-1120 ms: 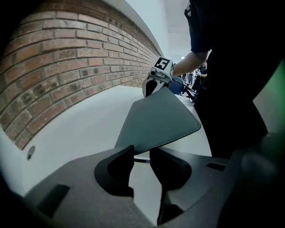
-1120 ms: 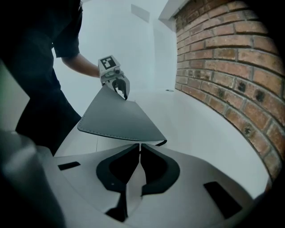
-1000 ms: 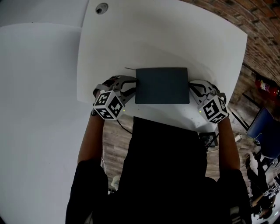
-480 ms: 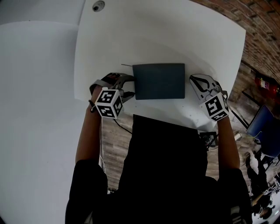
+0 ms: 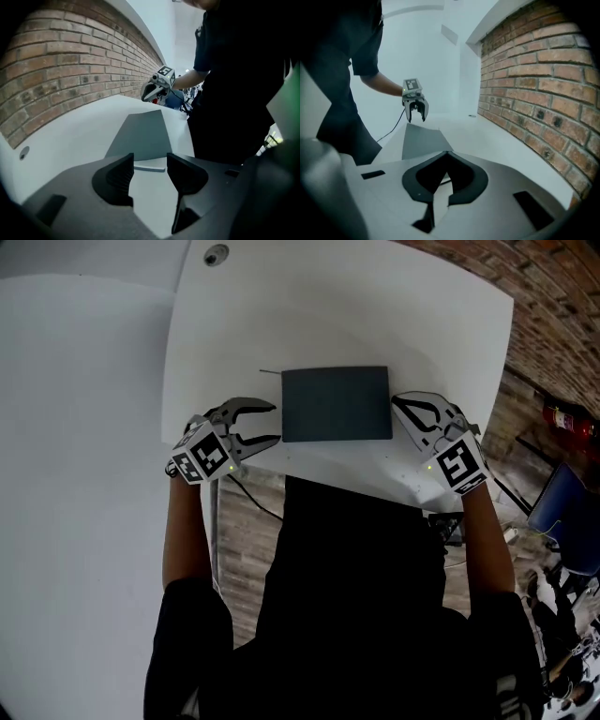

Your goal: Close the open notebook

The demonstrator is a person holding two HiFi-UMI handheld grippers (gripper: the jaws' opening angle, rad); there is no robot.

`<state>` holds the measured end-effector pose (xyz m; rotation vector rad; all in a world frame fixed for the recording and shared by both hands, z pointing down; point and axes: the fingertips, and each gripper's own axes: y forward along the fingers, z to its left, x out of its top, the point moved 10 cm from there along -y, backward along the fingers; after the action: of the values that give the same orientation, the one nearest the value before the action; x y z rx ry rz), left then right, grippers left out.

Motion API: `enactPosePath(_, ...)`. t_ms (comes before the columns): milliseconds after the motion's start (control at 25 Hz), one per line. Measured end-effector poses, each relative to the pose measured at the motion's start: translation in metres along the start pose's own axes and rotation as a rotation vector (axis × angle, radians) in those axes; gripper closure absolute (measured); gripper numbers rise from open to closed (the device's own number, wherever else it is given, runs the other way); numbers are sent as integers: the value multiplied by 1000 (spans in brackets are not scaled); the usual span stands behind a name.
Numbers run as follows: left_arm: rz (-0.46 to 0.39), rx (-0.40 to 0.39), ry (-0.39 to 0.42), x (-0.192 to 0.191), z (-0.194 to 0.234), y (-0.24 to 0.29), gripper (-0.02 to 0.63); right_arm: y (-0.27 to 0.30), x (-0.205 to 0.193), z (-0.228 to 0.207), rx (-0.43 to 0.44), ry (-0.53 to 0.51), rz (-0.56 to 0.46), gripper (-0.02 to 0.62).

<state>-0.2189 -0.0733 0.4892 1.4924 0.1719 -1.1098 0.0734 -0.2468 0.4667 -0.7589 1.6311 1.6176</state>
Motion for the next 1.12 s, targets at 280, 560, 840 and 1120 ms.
enactPosePath(280,-368,53,-95,64,-15,-61,462,-49,60,2,35,15,-255,588)
enactPosePath(560,-820,65,-48,108,-50,-107,577,-122,126,24,-27,63,-459,588)
enactPosePath(840,-1105,82,-1,112,-79,-172,589,-173,172,80,-151,51,-593,588)
enactPosePath(1120,-1253,107,32,88,-140,-224,589,-189,181,166,-186,77,-618,588)
